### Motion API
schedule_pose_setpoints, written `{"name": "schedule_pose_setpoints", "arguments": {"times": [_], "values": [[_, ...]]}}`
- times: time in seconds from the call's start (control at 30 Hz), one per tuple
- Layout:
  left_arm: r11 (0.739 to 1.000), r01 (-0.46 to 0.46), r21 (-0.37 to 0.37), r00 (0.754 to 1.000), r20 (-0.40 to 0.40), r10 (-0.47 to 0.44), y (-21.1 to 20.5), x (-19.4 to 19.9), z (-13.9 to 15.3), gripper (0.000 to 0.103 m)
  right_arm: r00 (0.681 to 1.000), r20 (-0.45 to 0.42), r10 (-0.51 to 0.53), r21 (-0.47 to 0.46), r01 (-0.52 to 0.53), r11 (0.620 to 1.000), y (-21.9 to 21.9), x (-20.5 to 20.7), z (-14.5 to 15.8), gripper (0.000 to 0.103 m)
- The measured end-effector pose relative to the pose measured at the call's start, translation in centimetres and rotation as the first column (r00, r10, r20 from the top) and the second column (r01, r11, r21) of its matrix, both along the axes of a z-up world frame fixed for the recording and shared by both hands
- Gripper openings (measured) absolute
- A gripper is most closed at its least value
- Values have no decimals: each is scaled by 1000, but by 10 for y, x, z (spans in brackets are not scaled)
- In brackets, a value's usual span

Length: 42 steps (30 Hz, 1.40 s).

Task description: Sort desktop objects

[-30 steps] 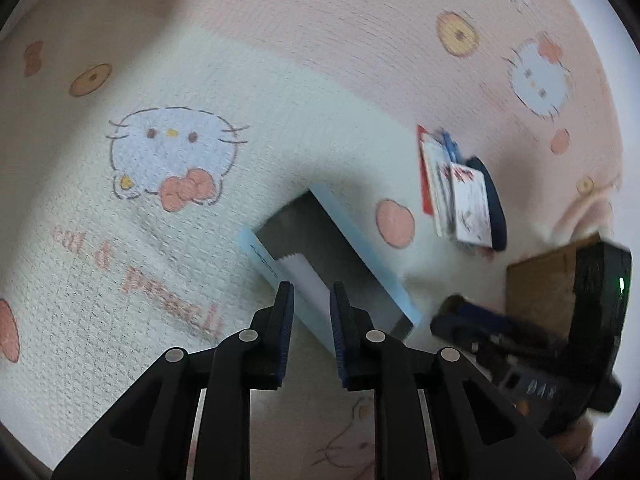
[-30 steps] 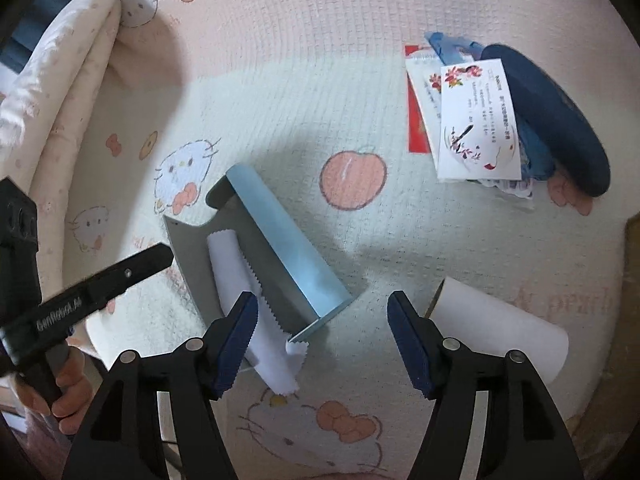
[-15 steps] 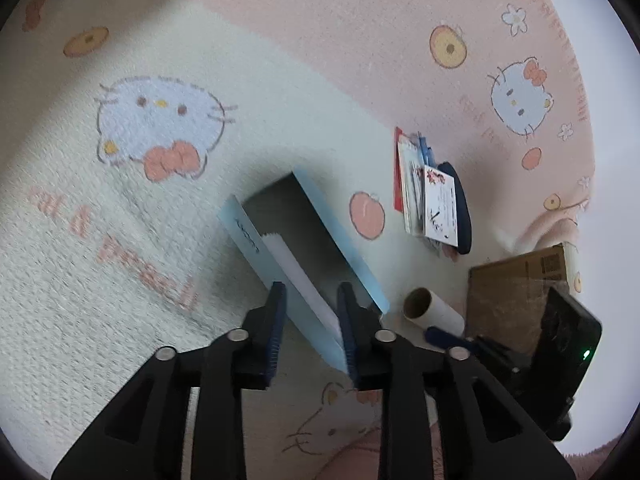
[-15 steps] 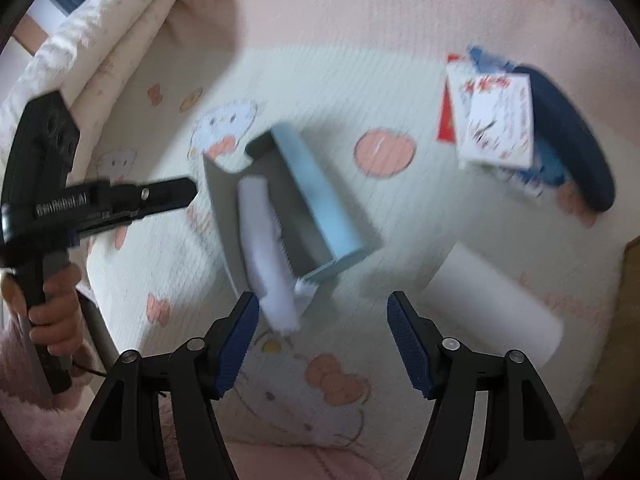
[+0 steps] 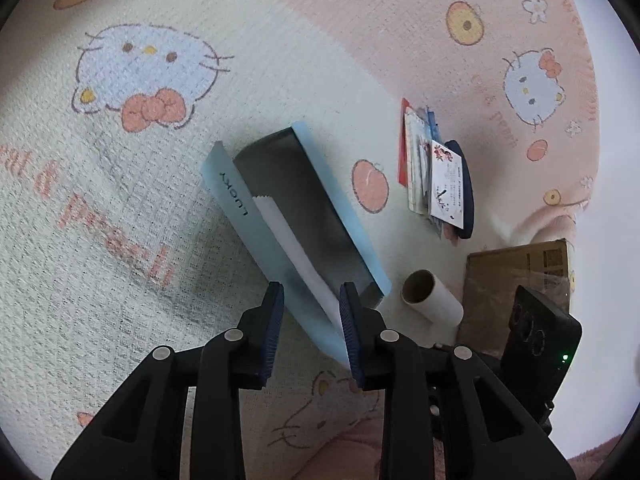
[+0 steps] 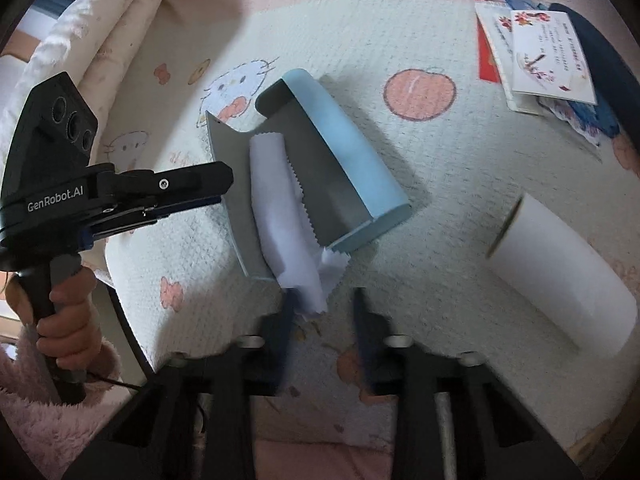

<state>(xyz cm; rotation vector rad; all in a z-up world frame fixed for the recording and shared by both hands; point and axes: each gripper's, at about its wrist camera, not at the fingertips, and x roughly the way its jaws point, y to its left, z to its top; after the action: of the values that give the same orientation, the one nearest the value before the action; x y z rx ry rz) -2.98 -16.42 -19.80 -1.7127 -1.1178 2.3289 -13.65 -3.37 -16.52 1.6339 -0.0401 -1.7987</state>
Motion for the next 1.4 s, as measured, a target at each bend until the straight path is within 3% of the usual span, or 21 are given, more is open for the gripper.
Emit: {"name": "schedule_pose_setpoints", "arguments": {"times": [0.17,0.5,0.63,0.73,0.8,0.87,0.93,1.03,1.17,1.27,1.4], "values": [[1000,-24,3,1000,11,24,-5,-1,-7,28,1000,4,18,-6,-18,1000,-13,-4,-6,6],[1000,-30,3,999,16,30,-7,-1,-8,25,1000,11,26,-66,-26,998,-28,-27,3,5],[999,-32,-4,999,17,33,-6,-1,-8,25,996,-36,76,-26,-77,997,-49,-41,5,5],[999,-39,-4,999,22,39,-6,-1,-8,25,987,-78,140,60,-136,989,-66,-49,4,5],[999,-39,-20,999,25,40,-5,-2,-8,25,983,-29,182,44,-180,983,-69,-55,6,6],[999,-35,-38,999,29,36,-5,-2,-8,25,977,52,205,2,-206,979,-65,-61,7,10],[998,-34,-45,999,33,35,-5,-1,-8,25,972,66,226,1,-227,974,-64,-66,12,16],[998,-38,-49,998,44,40,-6,1,-8,24,955,76,286,47,-290,956,-72,-70,12,37],[998,-40,-39,998,43,41,-8,4,-8,18,920,130,369,23,-375,927,-87,-65,3,39],[997,-40,-63,998,53,43,-9,5,-7,14,907,127,401,76,-412,908,-96,-59,-12,39],[998,-62,-21,998,31,63,-17,9,-7,14,911,169,376,11,-383,924,-92,-73,-17,39]]}}
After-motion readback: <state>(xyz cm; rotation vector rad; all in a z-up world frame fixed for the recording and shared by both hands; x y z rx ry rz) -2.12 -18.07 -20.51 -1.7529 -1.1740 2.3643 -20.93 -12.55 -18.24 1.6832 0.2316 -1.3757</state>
